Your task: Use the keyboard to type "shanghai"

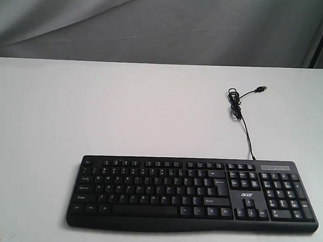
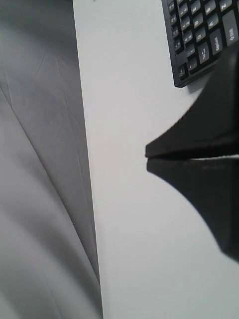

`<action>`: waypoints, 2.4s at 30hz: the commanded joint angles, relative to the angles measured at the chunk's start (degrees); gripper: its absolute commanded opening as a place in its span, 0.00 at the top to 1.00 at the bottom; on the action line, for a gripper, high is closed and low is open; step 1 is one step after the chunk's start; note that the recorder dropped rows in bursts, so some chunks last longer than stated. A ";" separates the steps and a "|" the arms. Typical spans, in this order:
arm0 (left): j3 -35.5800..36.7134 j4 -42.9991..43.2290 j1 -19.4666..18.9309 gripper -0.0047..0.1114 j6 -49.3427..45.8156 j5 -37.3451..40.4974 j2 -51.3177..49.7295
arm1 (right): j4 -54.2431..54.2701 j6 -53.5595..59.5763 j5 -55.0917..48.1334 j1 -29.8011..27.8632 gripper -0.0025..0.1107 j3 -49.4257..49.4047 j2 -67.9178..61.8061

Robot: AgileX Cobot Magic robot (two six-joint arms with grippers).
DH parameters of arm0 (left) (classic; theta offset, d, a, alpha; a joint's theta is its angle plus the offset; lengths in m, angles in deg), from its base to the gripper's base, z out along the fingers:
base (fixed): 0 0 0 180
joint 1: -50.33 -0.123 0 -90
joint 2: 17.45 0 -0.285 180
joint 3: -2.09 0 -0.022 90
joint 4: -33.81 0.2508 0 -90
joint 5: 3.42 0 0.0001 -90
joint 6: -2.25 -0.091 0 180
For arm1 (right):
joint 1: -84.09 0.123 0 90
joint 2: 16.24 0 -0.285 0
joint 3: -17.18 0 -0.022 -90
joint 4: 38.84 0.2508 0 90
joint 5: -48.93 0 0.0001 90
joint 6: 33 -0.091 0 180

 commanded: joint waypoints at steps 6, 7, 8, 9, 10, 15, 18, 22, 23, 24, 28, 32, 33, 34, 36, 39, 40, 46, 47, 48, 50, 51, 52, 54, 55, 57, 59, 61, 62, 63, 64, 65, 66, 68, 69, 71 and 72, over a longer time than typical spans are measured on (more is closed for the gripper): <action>0.25 0.27 0.20 0.96 0.16 -0.33 0.20 | -0.47 0.01 -4.43 -0.32 0.98 5.66 -1.39; 0.25 0.27 0.20 0.96 0.16 -0.33 0.20 | -0.47 0.01 -5.00 -0.32 0.98 7.99 -2.56; 0.25 0.27 0.20 0.96 0.16 -0.33 0.20 | -0.47 0.01 -5.11 -0.32 0.98 10.40 -4.31; 0.25 0.27 0.20 0.96 0.16 -0.33 0.20 | -0.47 0.01 -5.11 -0.32 0.98 12.94 -6.22; 0.25 0.27 0.20 0.96 0.16 -0.33 0.20 | -0.59 0.01 -5.11 -0.32 0.98 14.95 -7.92; 0.25 0.27 0.20 0.96 0.16 -0.33 0.20 | -1.10 0.01 -5.11 -0.32 0.98 24.23 -18.25; 0.25 0.27 0.20 0.96 0.16 -0.33 0.20 | -2.13 -0.10 -4.84 0.10 0.98 25.23 -22.62; 0.25 0.27 0.20 0.96 0.16 -0.33 0.20 | -3.93 -0.10 -3.94 2.65 0.98 24.44 -27.35; 0.25 0.27 0.20 0.96 0.16 -0.33 0.20 | -3.93 -0.73 -2.50 3.99 0.98 24.09 -29.07; 0.25 0.27 0.20 0.96 0.16 -0.33 0.20 | -3.93 -2.52 -0.54 5.06 0.98 23.90 -30.29; 0.25 0.27 0.20 0.96 0.16 -0.33 0.20 | -6.86 -14.46 3.10 12.01 0.98 23.65 -37.20; 0.25 0.27 0.20 0.96 0.16 -0.33 0.20 | -11.24 -20.79 8.54 21.62 0.98 23.65 -47.50; 0.25 0.27 0.20 0.96 0.16 -0.33 0.20 | -11.27 -20.79 10.89 23.51 0.98 23.65 -49.85; 0.25 0.27 0.20 0.96 0.16 -0.33 0.20 | -11.78 -20.79 14.11 28.01 0.98 24.78 -55.94; 0.25 0.27 0.20 0.96 0.16 -0.33 0.20 | -11.94 -21.55 13.08 33.47 0.98 29.18 -65.41; 0.25 0.27 0.20 0.96 0.16 -0.33 0.20 | -11.94 -22.00 8.57 37.84 0.98 37.72 -75.87; 0.25 0.27 0.20 0.96 0.16 -0.33 0.20 | -12.05 -22.00 8.09 38.86 0.98 41.67 -80.42; 0.25 0.27 0.20 0.96 0.16 -0.33 0.20 | -12.15 -16.25 8.92 42.10 0.98 49.60 -92.90; 0.25 0.27 0.20 0.96 0.16 -0.33 0.20 | -12.15 -16.25 11.20 42.10 0.98 49.60 -94.71; 0.25 0.27 0.20 0.96 0.16 -0.33 0.20 | -12.15 -16.25 12.57 42.10 0.98 49.60 -95.89; 0.25 0.27 0.20 0.96 0.16 -0.33 0.20 | -12.15 -16.25 13.59 42.10 0.98 50.27 -98.18; 0.25 0.27 0.20 0.96 0.16 -0.33 0.20 | -12.15 -16.25 13.43 42.10 0.98 50.87 -99.18; 0.25 0.27 0.20 0.96 0.16 -0.33 0.20 | -12.02 -16.25 12.94 42.10 0.98 51.74 -100.21; 0.25 0.27 0.20 0.96 0.16 -0.33 0.20 | -11.90 -16.25 11.20 42.10 0.98 54.11 -102.35; 0.25 0.27 0.20 0.96 0.16 -0.33 0.20 | -11.90 -16.16 10.23 42.10 0.98 55.60 -103.41; 0.25 0.27 0.20 0.96 0.16 -0.33 0.20 | -12.36 -16.11 7.96 41.98 0.98 58.48 -105.29; 0.25 0.27 0.20 0.96 0.16 -0.33 0.20 | -12.49 -16.00 6.03 41.98 0.98 60.32 -106.93; 0.25 0.27 0.20 0.96 0.16 -0.33 0.20 | -12.49 -16.00 6.05 41.98 0.98 60.95 -107.99; 0.25 0.27 0.20 0.96 0.16 -0.33 0.20 | -12.49 -16.00 6.32 41.88 0.98 60.95 -108.37; 0.25 0.27 0.20 0.96 0.16 -0.33 0.20 | -12.49 -16.00 6.31 41.88 0.98 60.95 -108.46; 0.25 0.27 0.20 0.96 0.16 -0.33 0.20 | -12.49 -16.00 6.20 41.53 0.98 60.95 -108.73; 0.25 0.27 0.20 0.96 0.16 -0.33 0.20 | -12.49 -16.00 6.07 41.27 0.98 60.95 -109.00; 0.25 0.27 0.20 0.96 0.16 -0.33 0.20 | -12.49 -16.00 6.07 41.01 0.98 60.95 -109.06; 0.25 0.27 0.20 0.96 0.16 -0.33 0.20 | -12.84 -16.00 6.07 40.53 0.98 60.95 -109.70; 0.25 0.27 0.20 0.96 0.16 -0.33 0.20 | -13.28 -16.00 6.07 40.39 0.98 60.95 -109.82; 0.25 0.27 0.20 0.96 0.16 -0.33 0.20 | -14.71 -15.94 6.07 40.39 0.98 60.95 -110.58; 0.25 0.27 0.20 0.96 0.16 -0.33 0.20 | -15.27 -15.94 6.18 40.39 0.98 60.95 -110.73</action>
